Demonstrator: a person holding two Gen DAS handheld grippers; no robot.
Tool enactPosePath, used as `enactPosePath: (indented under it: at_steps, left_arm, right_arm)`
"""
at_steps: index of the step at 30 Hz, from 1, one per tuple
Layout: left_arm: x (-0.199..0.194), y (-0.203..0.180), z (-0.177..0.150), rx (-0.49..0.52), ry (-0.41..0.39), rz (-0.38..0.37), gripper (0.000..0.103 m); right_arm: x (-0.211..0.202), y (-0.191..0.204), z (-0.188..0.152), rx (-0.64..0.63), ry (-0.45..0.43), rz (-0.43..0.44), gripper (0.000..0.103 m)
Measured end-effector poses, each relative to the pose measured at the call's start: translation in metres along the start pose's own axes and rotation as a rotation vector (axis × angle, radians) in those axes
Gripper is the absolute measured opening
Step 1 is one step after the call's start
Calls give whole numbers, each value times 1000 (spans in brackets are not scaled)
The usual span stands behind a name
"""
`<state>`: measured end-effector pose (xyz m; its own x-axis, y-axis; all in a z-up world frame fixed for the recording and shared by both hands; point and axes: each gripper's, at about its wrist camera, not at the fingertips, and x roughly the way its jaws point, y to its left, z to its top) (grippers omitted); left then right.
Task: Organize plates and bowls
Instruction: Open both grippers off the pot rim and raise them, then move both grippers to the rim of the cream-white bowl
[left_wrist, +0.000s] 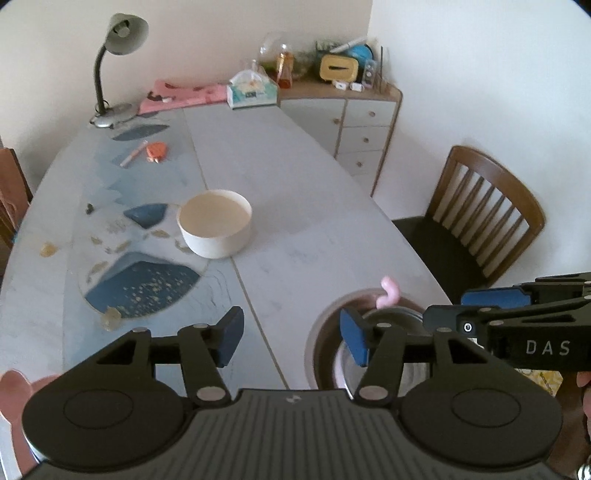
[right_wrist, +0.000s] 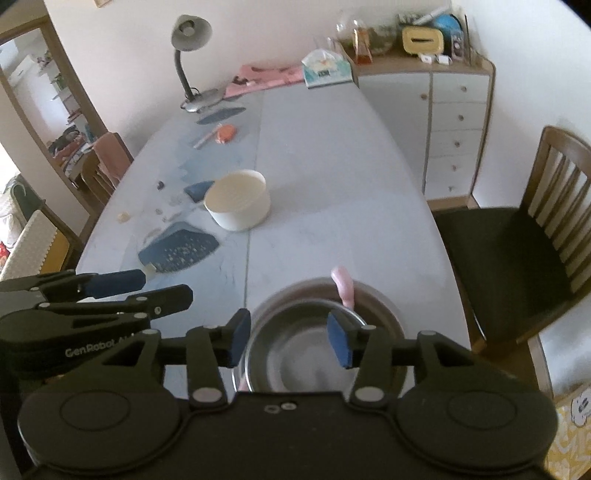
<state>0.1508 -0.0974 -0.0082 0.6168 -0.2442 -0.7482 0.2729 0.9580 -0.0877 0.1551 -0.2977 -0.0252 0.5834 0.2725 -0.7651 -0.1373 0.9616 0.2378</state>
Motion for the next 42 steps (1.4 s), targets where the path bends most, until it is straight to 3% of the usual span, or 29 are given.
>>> enactPosePath:
  at_steps: [5, 8, 12, 15, 19, 21, 42]
  left_arm:
    - [-5, 11, 10, -19, -29, 18, 60]
    - [-4, 19, 17, -38, -45, 37, 66]
    - [0, 31, 27, -63, -54, 56, 66]
    - [7, 41, 36, -79, -63, 73, 77]
    - [21, 53, 50, -98, -70, 102, 77]
    - [29, 61, 56, -124, -64, 102, 77]
    - [147, 127, 113, -210, 50, 141, 77]
  right_arm:
    - [-3, 11, 17, -36, -40, 15, 63]
    - [3, 15, 30, -52, -47, 24, 66]
    - [15, 19, 47, -74, -51, 37, 75]
    - [25, 21, 60, -90, -54, 47, 81]
    - [43, 22, 79, -111, -54, 55, 87]
    - [53, 22, 88, -121, -58, 51, 95]
    - [179, 24, 156, -179, 65, 77, 95]
